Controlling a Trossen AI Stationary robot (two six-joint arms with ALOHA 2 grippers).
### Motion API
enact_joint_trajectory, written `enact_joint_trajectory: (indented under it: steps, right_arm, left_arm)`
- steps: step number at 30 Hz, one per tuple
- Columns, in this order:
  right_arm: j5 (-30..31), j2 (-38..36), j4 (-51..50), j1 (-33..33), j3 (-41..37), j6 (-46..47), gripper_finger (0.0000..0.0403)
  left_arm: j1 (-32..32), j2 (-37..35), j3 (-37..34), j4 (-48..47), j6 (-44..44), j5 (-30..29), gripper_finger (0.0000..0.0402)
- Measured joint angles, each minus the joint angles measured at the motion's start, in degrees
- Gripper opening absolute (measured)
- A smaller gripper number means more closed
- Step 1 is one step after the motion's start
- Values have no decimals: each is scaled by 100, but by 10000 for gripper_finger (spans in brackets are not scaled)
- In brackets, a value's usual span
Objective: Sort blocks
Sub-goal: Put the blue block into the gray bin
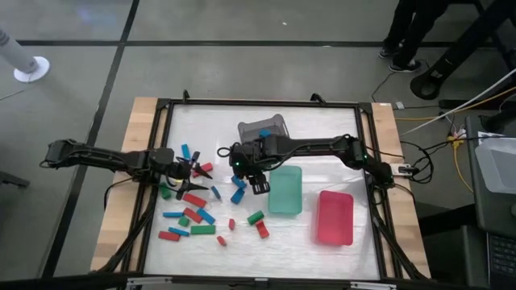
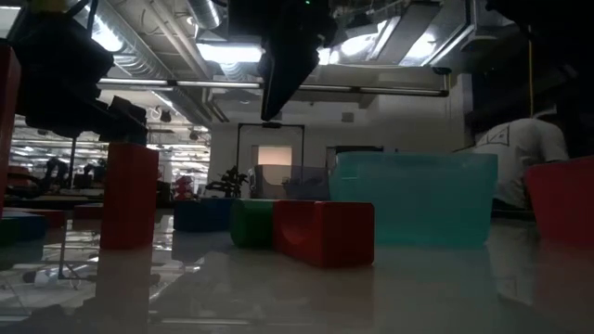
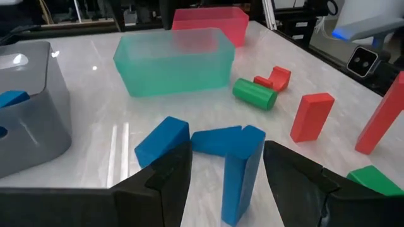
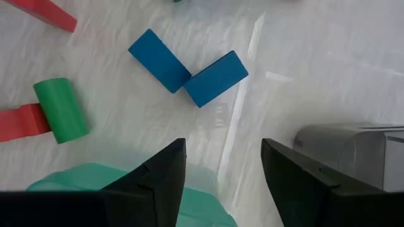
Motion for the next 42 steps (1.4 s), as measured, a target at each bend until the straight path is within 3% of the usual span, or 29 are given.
enact_joint_trajectory:
  steps: [16,34,42]
  right_arm:
    - [12,0,180,-2,0,11,204]
    - [12,0,277,-7,0,11,204]
    - [12,0,288,-7,0,11,204]
  left_arm:
    - [-191,437,0,850,0,173,184]
    - [-485,635,49,1523,48,-33,184]
    - [-485,1004,530,691,44,-26,184]
